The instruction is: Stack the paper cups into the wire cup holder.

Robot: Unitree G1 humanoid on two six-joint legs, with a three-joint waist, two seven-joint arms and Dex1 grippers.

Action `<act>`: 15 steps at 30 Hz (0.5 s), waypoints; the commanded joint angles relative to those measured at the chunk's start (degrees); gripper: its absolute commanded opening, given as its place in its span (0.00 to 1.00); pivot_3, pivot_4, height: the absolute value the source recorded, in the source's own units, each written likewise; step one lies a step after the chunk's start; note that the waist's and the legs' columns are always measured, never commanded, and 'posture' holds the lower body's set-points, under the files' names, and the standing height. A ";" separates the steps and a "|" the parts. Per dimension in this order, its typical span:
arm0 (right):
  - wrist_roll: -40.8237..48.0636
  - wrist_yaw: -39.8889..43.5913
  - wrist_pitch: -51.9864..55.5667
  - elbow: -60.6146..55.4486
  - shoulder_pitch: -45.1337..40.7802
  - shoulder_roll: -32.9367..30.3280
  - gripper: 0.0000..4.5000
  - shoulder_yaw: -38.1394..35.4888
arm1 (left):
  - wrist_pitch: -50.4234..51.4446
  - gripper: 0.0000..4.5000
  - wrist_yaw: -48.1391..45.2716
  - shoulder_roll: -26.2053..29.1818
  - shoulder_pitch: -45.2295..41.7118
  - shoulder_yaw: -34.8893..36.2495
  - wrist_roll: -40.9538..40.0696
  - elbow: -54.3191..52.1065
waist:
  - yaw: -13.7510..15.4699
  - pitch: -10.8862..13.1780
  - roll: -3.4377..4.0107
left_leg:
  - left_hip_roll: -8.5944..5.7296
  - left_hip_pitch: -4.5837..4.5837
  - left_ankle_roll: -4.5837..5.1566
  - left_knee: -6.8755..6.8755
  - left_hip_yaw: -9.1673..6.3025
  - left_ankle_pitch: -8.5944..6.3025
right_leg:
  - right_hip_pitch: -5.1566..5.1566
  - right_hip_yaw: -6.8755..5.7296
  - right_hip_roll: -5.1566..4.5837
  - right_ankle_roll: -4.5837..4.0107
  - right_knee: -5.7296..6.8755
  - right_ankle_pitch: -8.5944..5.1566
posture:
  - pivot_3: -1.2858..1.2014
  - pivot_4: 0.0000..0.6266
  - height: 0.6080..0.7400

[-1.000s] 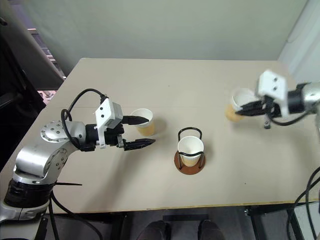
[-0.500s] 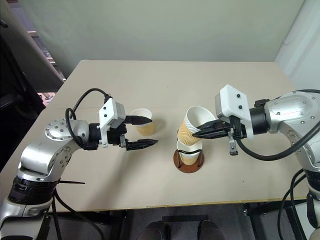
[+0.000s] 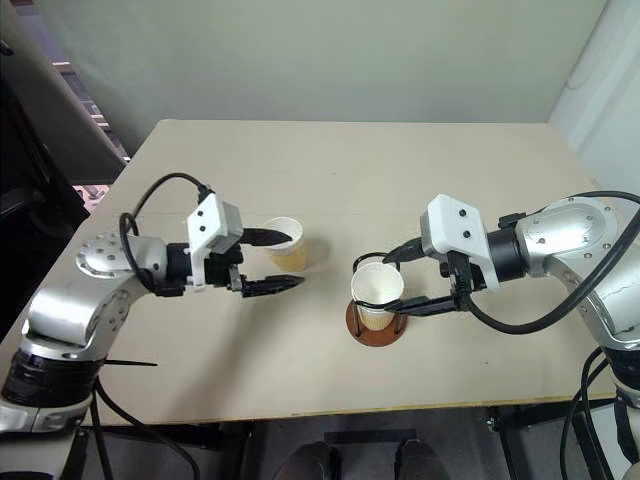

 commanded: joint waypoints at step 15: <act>2.72 -10.88 -2.57 4.41 5.59 2.16 1.00 -15.07 | -24.85 0.92 -10.09 -3.70 -17.17 -15.36 23.75 31.64 | 0.23 -0.11 0.03 | -0.01 -0.58 -0.16 -0.01 -0.07 0.10 | -0.58 -0.02 -0.02 0.00 0.00 0.03 | 0.52 0.24 1.00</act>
